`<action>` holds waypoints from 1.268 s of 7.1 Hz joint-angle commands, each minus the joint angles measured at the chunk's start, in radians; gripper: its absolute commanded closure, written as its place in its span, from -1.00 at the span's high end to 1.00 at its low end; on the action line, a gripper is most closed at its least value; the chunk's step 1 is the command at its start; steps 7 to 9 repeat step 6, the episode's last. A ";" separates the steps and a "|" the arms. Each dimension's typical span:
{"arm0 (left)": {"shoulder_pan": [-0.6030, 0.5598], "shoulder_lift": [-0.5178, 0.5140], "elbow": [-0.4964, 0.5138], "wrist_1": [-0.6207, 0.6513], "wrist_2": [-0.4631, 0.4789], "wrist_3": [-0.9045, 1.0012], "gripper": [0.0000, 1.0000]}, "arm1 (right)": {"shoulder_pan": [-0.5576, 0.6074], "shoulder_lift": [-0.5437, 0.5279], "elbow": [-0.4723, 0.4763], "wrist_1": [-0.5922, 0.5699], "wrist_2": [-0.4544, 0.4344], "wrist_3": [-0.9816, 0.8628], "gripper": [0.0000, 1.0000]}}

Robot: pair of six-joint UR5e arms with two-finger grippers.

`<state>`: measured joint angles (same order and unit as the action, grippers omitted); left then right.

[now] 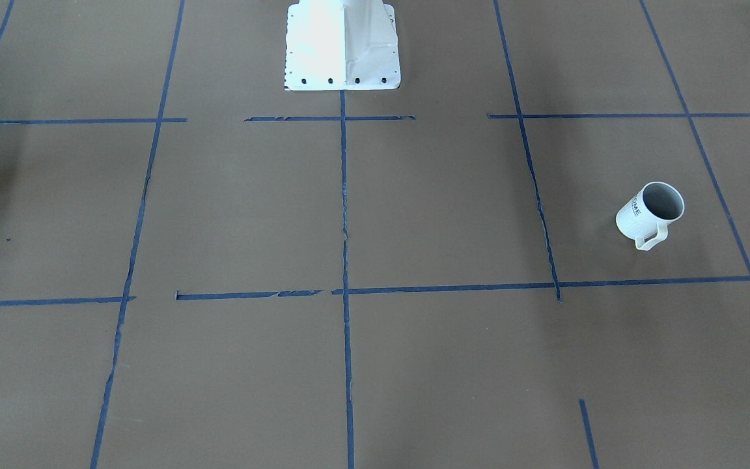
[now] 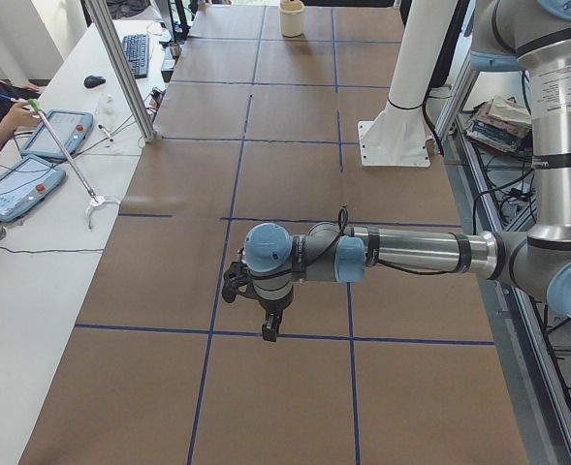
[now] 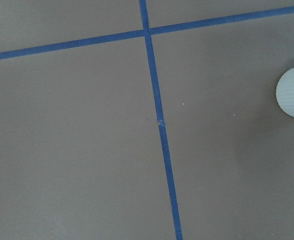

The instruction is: Left arm hands cup to right arm to dump lemon

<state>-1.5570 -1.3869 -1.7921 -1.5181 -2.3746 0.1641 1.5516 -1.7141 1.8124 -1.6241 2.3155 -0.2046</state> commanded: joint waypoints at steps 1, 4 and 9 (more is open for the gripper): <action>0.000 0.000 -0.006 0.001 0.000 0.002 1.00 | -0.002 -0.001 -0.019 0.052 0.001 0.001 1.00; 0.002 -0.001 -0.007 0.001 0.002 0.002 1.00 | -0.002 -0.004 -0.028 0.052 -0.002 -0.001 1.00; 0.002 -0.003 -0.001 0.000 0.002 0.002 1.00 | -0.004 -0.004 -0.028 0.052 -0.002 -0.001 1.00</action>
